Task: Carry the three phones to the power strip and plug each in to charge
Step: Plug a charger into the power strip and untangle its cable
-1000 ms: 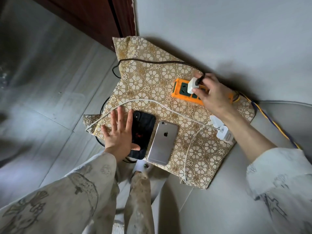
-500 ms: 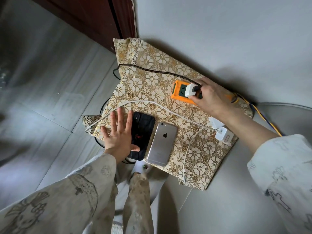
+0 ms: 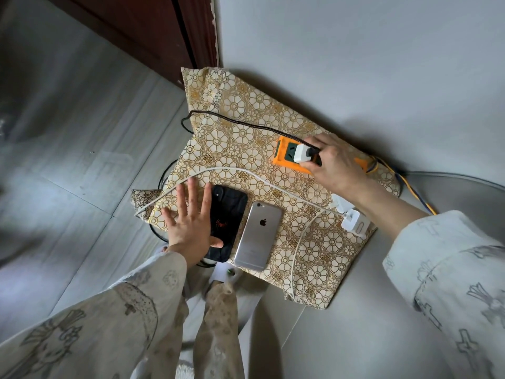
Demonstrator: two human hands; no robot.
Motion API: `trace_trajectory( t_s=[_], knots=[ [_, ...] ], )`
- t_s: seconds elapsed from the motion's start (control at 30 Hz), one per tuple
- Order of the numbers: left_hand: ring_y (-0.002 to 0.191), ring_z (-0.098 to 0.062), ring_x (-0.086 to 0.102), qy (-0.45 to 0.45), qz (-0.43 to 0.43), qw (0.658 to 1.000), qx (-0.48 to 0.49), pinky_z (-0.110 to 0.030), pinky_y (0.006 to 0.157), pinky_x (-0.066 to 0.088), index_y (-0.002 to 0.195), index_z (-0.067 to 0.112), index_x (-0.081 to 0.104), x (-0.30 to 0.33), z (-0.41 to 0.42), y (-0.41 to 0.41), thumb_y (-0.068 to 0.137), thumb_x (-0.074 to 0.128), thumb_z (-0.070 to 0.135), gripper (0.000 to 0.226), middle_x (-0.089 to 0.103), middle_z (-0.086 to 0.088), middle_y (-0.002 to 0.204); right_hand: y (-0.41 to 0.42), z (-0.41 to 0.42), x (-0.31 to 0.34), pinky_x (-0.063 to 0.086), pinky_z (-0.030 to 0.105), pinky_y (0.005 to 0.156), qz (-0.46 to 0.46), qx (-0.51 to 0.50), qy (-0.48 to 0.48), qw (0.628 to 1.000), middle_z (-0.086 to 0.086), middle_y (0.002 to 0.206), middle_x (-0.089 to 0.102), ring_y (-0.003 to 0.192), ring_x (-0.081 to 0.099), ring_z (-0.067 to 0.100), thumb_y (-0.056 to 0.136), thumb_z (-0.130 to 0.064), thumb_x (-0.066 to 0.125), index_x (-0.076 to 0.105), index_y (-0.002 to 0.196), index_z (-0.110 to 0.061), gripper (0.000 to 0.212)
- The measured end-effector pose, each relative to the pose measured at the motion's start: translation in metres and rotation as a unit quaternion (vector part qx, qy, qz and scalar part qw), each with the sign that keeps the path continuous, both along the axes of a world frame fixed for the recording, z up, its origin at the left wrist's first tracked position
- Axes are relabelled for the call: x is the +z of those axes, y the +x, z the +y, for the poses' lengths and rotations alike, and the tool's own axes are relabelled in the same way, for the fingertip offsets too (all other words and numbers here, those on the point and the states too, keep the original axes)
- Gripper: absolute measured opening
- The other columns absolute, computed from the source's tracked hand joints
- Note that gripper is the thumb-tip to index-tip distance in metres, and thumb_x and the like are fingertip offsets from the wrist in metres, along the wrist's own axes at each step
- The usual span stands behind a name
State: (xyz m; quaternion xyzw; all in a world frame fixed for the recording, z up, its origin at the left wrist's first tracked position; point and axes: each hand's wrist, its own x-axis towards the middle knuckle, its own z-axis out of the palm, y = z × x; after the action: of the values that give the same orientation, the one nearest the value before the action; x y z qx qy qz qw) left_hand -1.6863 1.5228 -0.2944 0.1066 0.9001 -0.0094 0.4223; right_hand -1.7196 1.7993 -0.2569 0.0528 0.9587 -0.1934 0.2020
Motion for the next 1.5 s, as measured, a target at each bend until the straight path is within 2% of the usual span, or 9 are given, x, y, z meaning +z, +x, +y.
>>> trace_trajectory(
  t_s=[0.47,0.63,0.83,0.97,1.07,1.2,1.3,1.4,1.5],
  knots=[
    [0.136,-0.034,-0.03,0.027,-0.017,0.999,0.003,-0.062,0.111,0.005,0.134,0.021,-0.035,0.004,-0.001,0.0,0.068,0.068,0.053,0.126,-0.039,-0.012,0.145,0.005,-0.001,-0.005,0.026,0.04,0.104,0.004,-0.025,0.07,0.997,0.006,0.136,0.046,0.122,0.037,0.027,0.085,-0.035,0.059,0.045,0.134,-0.018,0.054],
    [0.136,-0.033,-0.029,0.029,-0.011,1.0,0.0,-0.06,0.111,0.005,0.133,0.023,-0.036,0.005,-0.001,-0.002,0.068,0.068,0.052,0.126,-0.04,-0.01,0.145,0.006,-0.021,0.009,0.016,0.041,0.115,0.002,-0.119,0.015,0.993,0.009,0.151,0.028,0.14,0.02,0.027,0.079,-0.05,0.061,0.025,0.143,-0.011,0.083],
    [0.137,-0.031,-0.027,0.051,0.019,0.998,-0.013,-0.059,0.111,0.004,0.135,0.024,-0.031,0.004,-0.005,0.002,0.071,0.064,0.056,0.12,-0.038,-0.006,0.146,-0.028,-0.084,0.027,0.023,0.048,0.113,0.131,0.076,0.114,0.982,0.013,0.144,0.04,0.133,0.035,0.029,0.086,-0.039,0.055,0.033,0.138,-0.006,0.066],
    [0.143,-0.023,0.015,0.232,0.067,0.967,0.085,-0.048,0.113,0.02,0.143,0.026,0.022,0.005,-0.027,0.001,0.088,0.053,0.037,0.064,0.015,0.005,0.155,-0.071,-0.134,0.001,0.014,0.054,0.114,-0.024,0.074,0.097,0.992,0.011,0.151,0.03,0.137,0.031,0.029,0.088,-0.038,0.053,0.011,0.146,-0.01,0.076],
    [0.108,-0.02,0.061,0.334,0.135,0.909,0.208,-0.022,0.087,0.043,0.114,0.022,0.062,0.014,-0.054,-0.01,0.089,0.053,0.018,0.027,0.063,0.0,0.122,-0.084,-0.159,-0.014,0.026,0.052,0.108,-0.061,0.019,0.106,0.992,0.014,0.136,0.05,0.125,0.047,0.03,0.091,-0.038,0.051,0.028,0.14,-0.007,0.062],
    [0.106,-0.028,0.062,0.314,0.169,0.892,0.279,-0.036,0.09,0.05,0.123,0.015,0.052,0.021,-0.086,-0.032,0.089,0.05,0.008,0.034,0.062,-0.007,0.123,-0.075,-0.183,0.001,0.04,0.042,0.094,-0.018,-0.08,-0.039,0.996,0.005,0.111,0.068,0.093,0.064,0.021,0.091,-0.032,0.053,0.063,0.114,-0.019,0.029],
    [0.124,-0.03,0.048,0.292,0.122,0.92,0.232,-0.042,0.101,0.04,0.14,0.013,0.027,0.026,-0.099,-0.042,0.089,0.049,0.008,0.056,0.046,-0.012,0.14,-0.052,-0.186,0.027,0.036,0.024,0.069,-0.003,-0.104,-0.141,0.985,-0.001,0.102,0.071,0.048,0.048,-0.004,0.091,-0.024,0.053,0.068,0.105,-0.019,0.021],
    [0.14,-0.026,0.024,0.309,0.036,0.939,0.146,-0.045,0.113,0.028,0.145,0.021,0.006,0.038,-0.102,-0.052,0.088,0.051,0.007,0.074,0.018,-0.009,0.155,-0.03,-0.185,0.061,0.034,0.013,0.06,-0.006,-0.115,-0.22,0.969,-0.004,0.1,0.066,0.048,0.046,-0.012,0.091,-0.019,0.054,0.067,0.108,-0.015,0.022],
    [0.138,-0.025,0.029,0.382,0.021,0.92,0.087,-0.044,0.11,0.033,0.14,0.016,0.03,0.05,-0.096,-0.062,0.085,0.056,0.004,0.062,0.033,-0.011,0.148,-0.018,-0.178,0.094,0.042,0.006,0.055,-0.009,-0.152,-0.32,0.935,-0.006,0.092,0.062,0.056,0.052,-0.009,0.089,-0.011,0.055,0.068,0.104,-0.013,0.02]
  ],
)
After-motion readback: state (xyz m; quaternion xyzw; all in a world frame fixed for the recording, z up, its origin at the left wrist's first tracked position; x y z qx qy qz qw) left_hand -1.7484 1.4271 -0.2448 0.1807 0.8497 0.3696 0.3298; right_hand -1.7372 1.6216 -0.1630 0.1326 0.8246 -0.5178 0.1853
